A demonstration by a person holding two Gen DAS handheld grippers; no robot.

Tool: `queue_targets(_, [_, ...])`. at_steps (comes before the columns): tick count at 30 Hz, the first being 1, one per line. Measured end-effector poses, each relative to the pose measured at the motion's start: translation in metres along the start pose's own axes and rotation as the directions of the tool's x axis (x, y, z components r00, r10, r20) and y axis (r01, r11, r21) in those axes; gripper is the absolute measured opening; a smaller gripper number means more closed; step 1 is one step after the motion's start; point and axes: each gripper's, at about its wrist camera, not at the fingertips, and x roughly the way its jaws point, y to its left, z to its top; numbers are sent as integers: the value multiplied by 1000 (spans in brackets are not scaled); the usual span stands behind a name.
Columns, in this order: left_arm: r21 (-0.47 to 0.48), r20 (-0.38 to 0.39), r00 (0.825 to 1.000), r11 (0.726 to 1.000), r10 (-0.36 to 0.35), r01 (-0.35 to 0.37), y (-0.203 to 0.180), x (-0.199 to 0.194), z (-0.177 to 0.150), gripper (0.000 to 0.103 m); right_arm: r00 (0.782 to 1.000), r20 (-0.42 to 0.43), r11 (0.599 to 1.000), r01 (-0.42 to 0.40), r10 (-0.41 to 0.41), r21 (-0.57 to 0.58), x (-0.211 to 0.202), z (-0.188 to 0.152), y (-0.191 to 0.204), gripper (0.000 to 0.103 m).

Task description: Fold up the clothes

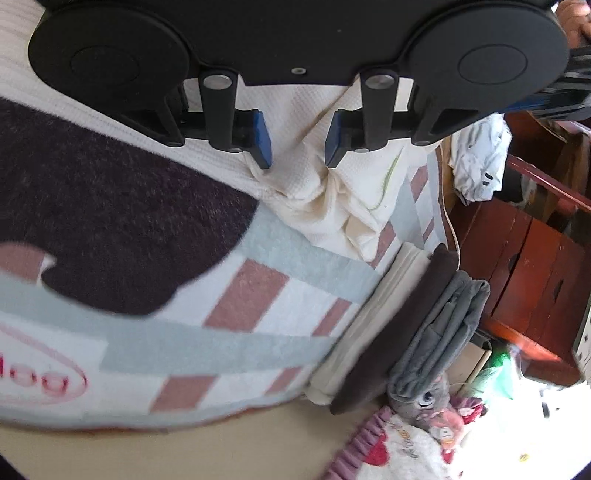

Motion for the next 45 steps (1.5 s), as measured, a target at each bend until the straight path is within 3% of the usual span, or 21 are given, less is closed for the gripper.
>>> queue_targets(1, [21,-14,1000,1000,14,-14,0,11,-2,51,1000,4,1000,-1,2,-26,-3,0,3,40])
queue_targets(2, [67,0,999,996,50,-50,2,21,0,54,1000,2,999,-4,4,-50,-4,0,6,40])
queue_targets(4, [69,5,996,994,84,-84,11,38,2,56,1000,-7,998,-19,18,-54,-6,0,9,40])
queue_targets(8, [-108,-47,997,993,-60,55,41,66,7,56,999,-33,999,-37,36,-29,-5,-1,12,40])
queue_targets(10, [-195,-28,997,979,-68,62,47,70,5,55,999,-43,999,-26,24,-27,-5,-2,14,41])
queue_targets(11, [-226,-21,997,972,-74,67,50,72,4,52,999,-43,1000,-16,15,-18,-5,-2,15,41])
queue_targets(13, [-194,-34,994,977,-99,91,47,75,5,15,999,-38,1000,-11,11,8,-6,-1,15,41])
queue_targets(14, [-172,-37,994,981,-104,96,44,75,5,15,999,-38,1000,-21,22,18,-7,-1,15,41])
queue_targets(17, [-69,50,999,997,-15,18,24,50,-5,13,999,-29,1000,-18,18,2,-10,-2,18,41])
queue_targets(21, [-22,190,979,997,70,-67,0,5,-32,13,1000,20,999,17,-16,-51,-19,-2,24,43])
queue_targets(23, [-42,188,977,995,97,-90,-5,-9,-50,15,1000,21,999,-1,2,-38,-20,0,25,43])
queue_targets(27, [-113,101,982,983,157,-146,-6,-13,-69,16,999,-18,999,-35,34,-25,-10,-1,26,43])
queue_targets(30, [-243,45,995,967,87,-74,13,-11,-71,16,993,-78,996,-88,89,21,3,-3,24,43])
queue_targets(34, [-434,64,997,898,-50,73,34,-14,-78,15,971,-173,984,-149,164,98,25,-8,15,45])
queue_targets(37, [-393,120,990,911,-81,122,26,-22,-77,13,961,-219,981,-143,169,128,29,-10,12,46])
queue_targets(40, [-347,194,978,927,-75,140,24,-37,-63,12,961,-212,981,-159,179,108,21,-10,17,59])
queue_targets(42, [-315,242,967,937,-73,150,22,-47,-54,12,961,-218,983,-153,172,100,26,-11,17,59])
queue_targets(45, [-227,314,949,968,-28,103,17,-66,-32,12,953,-224,977,-180,202,115,37,-10,18,64])
